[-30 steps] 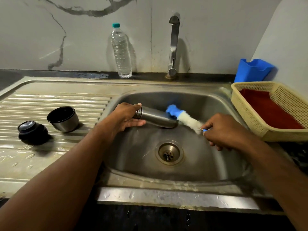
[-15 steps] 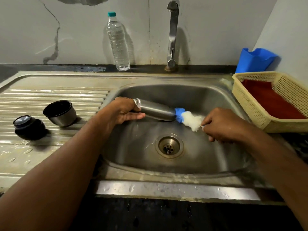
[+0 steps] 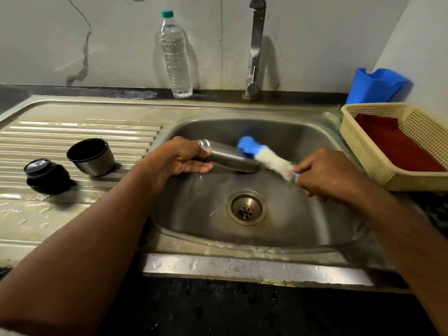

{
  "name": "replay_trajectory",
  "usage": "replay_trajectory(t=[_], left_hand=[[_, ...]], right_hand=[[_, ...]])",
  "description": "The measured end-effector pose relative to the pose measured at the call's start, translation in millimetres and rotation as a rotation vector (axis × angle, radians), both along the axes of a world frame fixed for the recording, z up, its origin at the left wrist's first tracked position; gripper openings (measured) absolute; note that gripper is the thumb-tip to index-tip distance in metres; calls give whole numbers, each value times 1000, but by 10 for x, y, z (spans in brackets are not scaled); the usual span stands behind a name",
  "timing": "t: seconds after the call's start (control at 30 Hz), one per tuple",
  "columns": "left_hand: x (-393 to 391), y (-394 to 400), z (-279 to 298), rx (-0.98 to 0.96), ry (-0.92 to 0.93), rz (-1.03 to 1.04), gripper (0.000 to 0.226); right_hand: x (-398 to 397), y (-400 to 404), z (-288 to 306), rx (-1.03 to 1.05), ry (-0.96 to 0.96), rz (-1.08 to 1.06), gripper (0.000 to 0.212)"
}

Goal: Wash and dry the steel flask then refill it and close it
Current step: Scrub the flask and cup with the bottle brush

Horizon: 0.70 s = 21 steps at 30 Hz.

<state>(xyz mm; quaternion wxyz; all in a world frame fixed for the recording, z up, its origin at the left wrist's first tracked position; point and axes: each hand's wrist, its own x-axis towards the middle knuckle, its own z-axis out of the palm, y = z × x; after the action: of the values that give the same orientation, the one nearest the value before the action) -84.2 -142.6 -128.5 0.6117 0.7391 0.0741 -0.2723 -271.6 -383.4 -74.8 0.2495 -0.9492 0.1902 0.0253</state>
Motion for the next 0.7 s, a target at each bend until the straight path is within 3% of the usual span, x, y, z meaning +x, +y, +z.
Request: replay_trajectory(t=[0.07, 0.2, 0.4, 0.53, 0.57, 0.7], left_hand=[[-2, 4, 7, 14, -5, -5, 26], [-1, -13, -3, 77, -3, -20, 19], [9, -16, -14, 103, -24, -15, 33], [2, -23, -2, 105, -35, 12, 31], [2, -23, -2, 103, -36, 5, 32], [-23, -34, 15, 51, -37, 23, 37]], right_hand=[[4, -17, -11, -39, -7, -3, 24], [-18, 90, 5, 346, -57, 133, 24], [13, -61, -27, -28, -25, -15, 21], [5, 38, -24, 299, -46, 96, 23], [13, 44, -23, 301, -39, 88, 23], [16, -46, -15, -37, 15, -24, 23]])
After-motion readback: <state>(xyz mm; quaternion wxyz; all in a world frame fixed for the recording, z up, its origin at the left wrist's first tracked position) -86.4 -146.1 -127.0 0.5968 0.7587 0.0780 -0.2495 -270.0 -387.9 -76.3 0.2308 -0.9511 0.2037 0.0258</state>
